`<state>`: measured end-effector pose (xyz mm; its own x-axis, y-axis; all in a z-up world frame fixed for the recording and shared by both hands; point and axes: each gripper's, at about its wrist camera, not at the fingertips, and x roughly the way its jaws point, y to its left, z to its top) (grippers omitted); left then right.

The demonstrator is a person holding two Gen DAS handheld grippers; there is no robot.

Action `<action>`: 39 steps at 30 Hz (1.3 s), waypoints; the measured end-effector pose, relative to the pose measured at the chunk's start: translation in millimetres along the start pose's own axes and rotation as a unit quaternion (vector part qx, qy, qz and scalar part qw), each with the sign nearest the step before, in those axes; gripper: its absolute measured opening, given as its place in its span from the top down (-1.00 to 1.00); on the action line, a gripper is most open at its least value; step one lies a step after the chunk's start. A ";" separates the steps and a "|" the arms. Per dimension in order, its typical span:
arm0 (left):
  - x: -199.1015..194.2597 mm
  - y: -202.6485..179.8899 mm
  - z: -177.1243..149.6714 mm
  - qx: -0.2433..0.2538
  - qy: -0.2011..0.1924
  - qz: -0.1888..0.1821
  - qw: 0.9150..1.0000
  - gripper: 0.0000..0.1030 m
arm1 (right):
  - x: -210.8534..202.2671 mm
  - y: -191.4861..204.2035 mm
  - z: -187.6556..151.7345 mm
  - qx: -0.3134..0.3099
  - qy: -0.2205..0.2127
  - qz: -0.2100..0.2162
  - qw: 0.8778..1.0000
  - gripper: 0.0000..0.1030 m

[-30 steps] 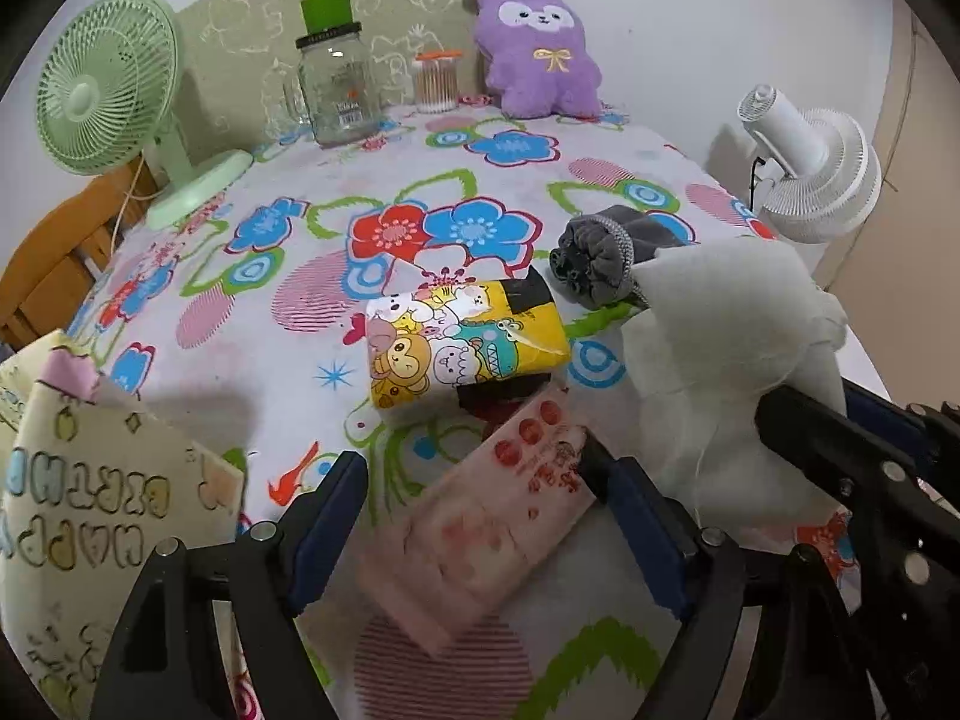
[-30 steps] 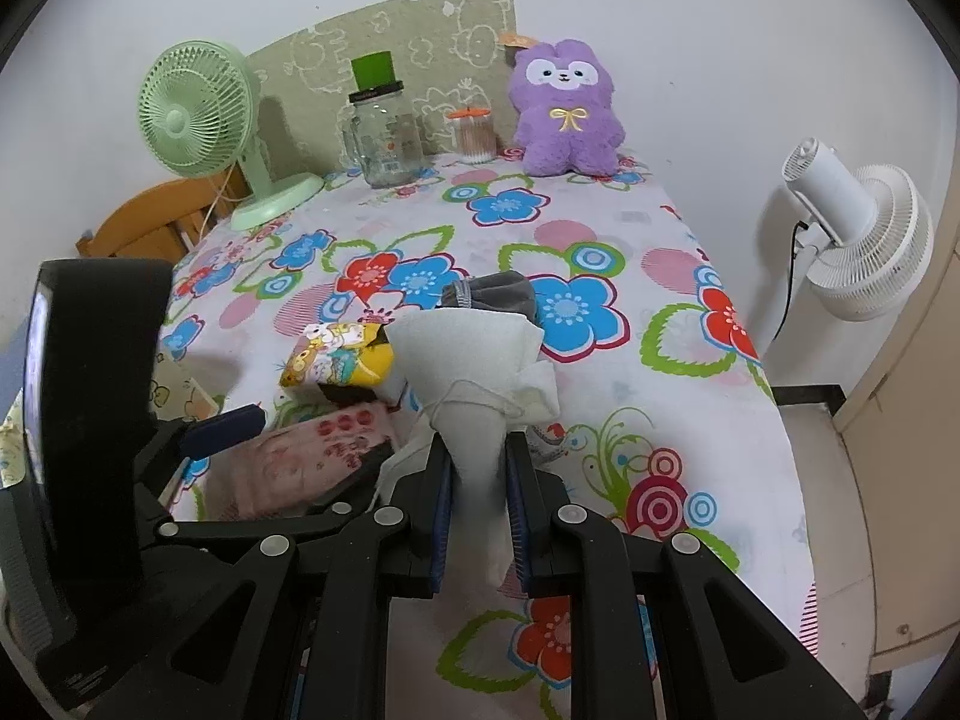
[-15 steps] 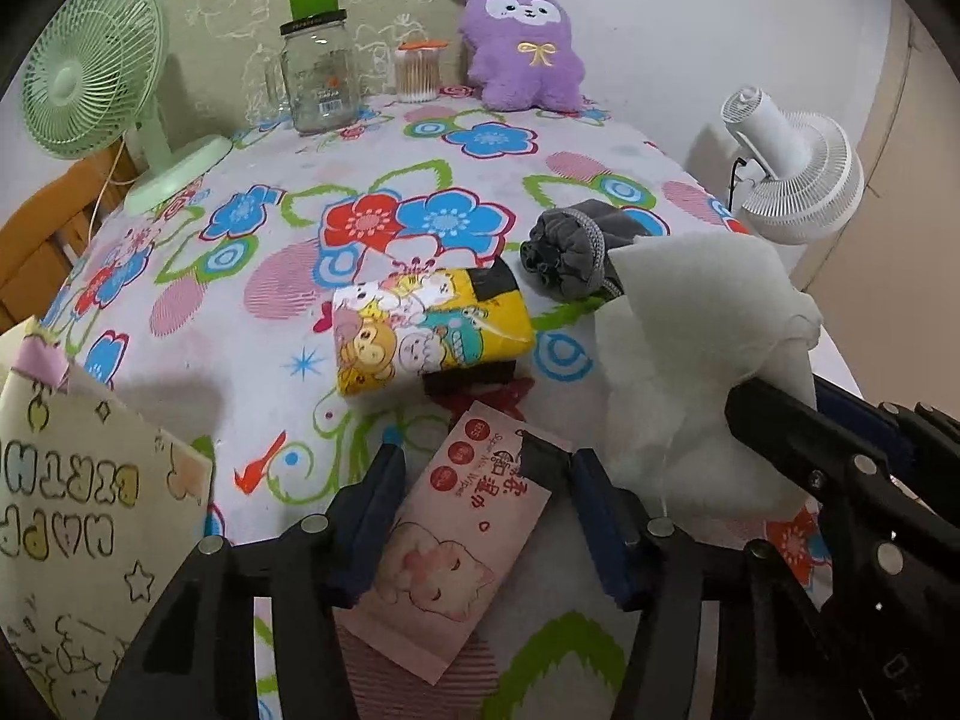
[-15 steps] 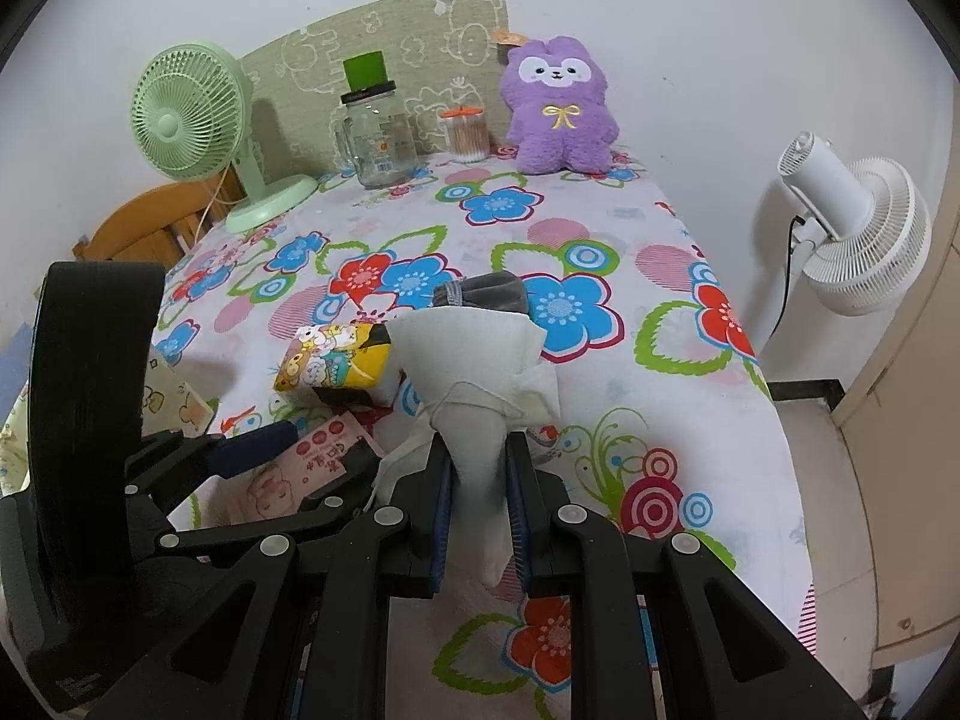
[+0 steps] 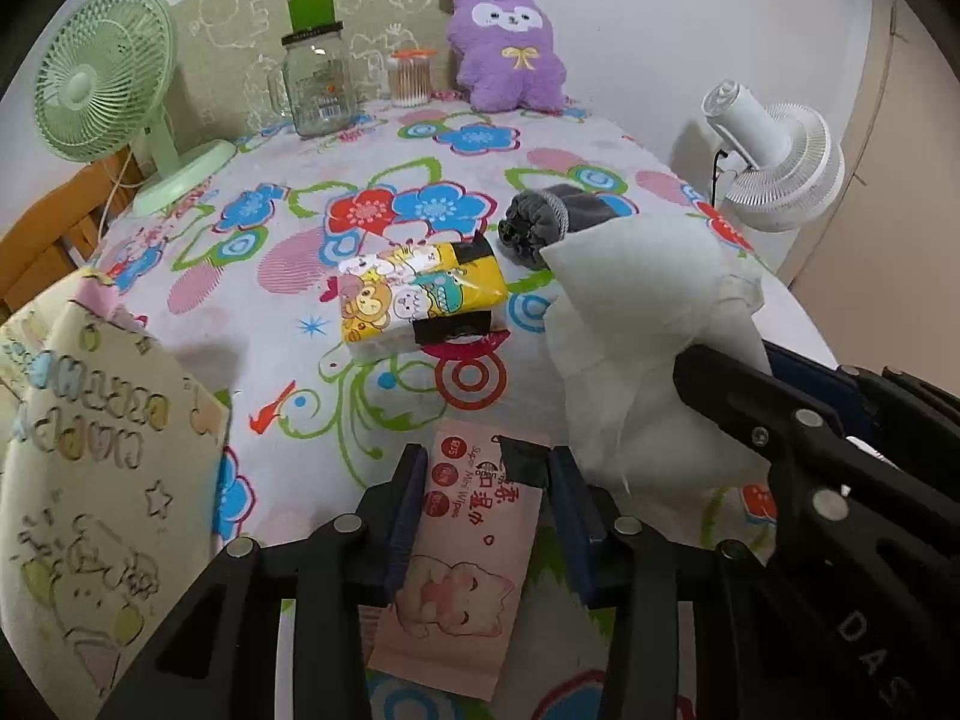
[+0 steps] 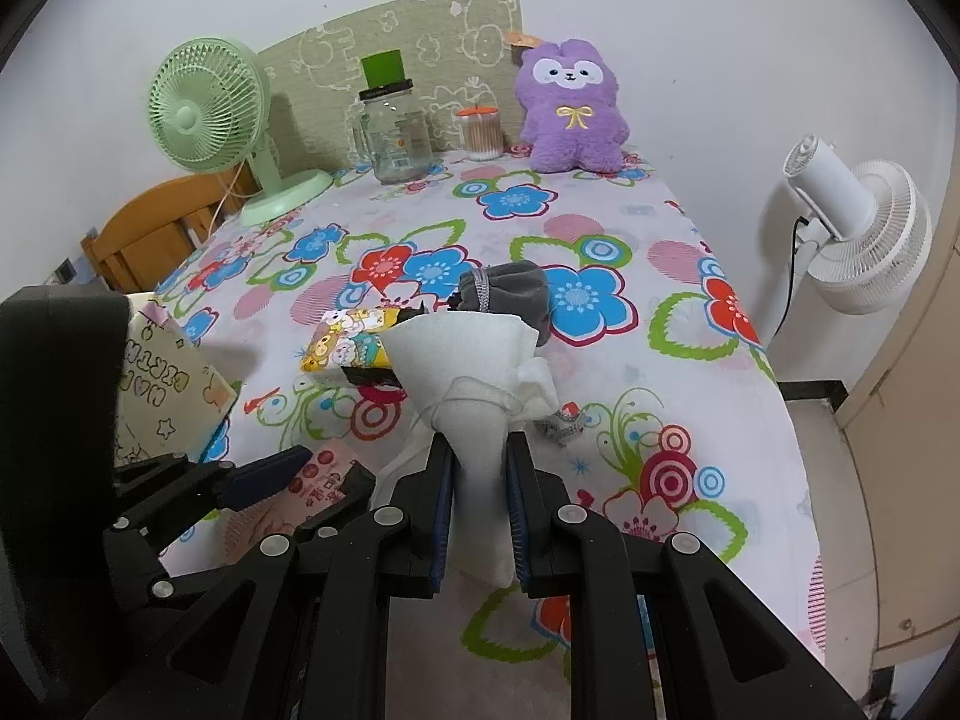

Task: Organize soft objects
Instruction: 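Lift the pink packet with the left tool while the right tool holds the white cloth, then carry the pink packet and white cloth toward the yellow box with both tools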

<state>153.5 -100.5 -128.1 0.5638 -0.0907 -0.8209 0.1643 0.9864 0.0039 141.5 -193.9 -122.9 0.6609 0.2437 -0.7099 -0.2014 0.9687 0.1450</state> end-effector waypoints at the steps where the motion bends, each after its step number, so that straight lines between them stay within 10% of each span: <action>1: -3.6 -0.1 -0.6 0.000 -0.003 -0.001 1.000 0.20 | -1.6 0.4 -0.4 0.000 -0.001 -0.001 1.000 0.62; 39: -131.6 13.2 -14.7 0.018 -0.111 0.003 0.994 0.20 | -106.4 57.5 9.8 -0.024 -0.070 -0.018 0.997 0.62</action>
<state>69.5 -73.6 -28.5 0.7297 -0.1160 -0.6739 0.1863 0.9819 0.0327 66.8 -163.6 -32.3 0.7627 0.2158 -0.6097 -0.2071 0.9745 0.0858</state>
